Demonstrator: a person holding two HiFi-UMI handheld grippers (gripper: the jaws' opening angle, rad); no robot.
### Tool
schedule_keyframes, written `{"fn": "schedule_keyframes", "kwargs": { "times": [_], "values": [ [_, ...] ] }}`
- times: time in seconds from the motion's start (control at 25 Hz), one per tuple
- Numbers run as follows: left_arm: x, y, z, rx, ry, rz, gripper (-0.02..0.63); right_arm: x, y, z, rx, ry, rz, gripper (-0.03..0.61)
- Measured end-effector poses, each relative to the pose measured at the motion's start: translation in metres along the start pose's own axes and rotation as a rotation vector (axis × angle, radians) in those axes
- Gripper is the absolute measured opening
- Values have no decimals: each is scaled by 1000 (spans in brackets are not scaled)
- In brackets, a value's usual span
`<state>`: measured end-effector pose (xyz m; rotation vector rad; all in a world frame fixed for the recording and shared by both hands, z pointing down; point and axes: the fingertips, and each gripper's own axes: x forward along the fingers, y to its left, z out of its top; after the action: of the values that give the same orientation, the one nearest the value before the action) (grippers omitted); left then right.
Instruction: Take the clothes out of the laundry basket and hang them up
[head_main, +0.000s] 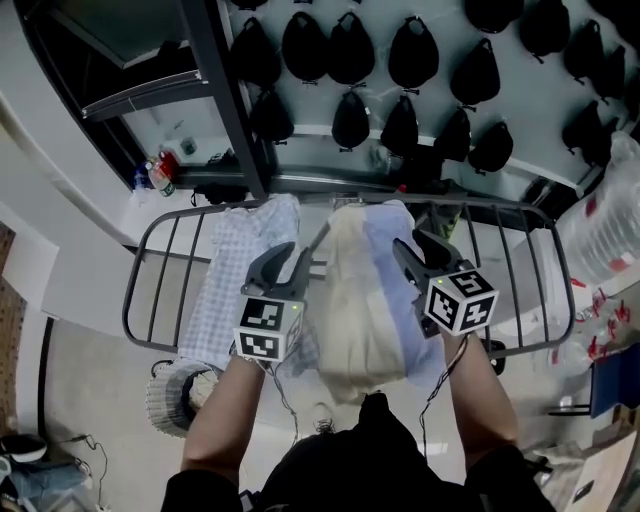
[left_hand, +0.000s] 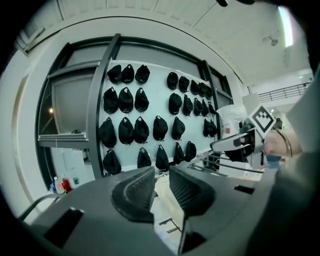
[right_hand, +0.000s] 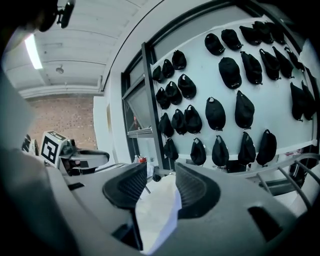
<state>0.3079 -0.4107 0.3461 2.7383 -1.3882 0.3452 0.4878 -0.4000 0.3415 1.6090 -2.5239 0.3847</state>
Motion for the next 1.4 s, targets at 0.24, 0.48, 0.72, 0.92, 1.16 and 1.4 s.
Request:
{"fn": "schedule_keyframes", "kwargs": {
  "times": [0.24,0.48,0.72,0.92,1.16,1.4],
  "values": [
    [-50,12,-9,-31,-12,-3,27,-10,49,-1,-4,-18,28,115],
    [-97,26,-13,-62,-27,-5,14,-19,91,1,3,-61,30,8],
    [-134,39,-14,-58,-43,36,12,-26,131,2,-29,-58,84,6],
    [-154,40,-20,-66,-39,87,12,-33,149,0,-34,-54,137,6],
    [-169,21,-29,-97,5,146,9,-49,154,-7,-39,-46,210,6],
    [-177,-21,-26,-93,-11,231,9,-83,143,-11,-52,-50,305,6]
  ]
}}
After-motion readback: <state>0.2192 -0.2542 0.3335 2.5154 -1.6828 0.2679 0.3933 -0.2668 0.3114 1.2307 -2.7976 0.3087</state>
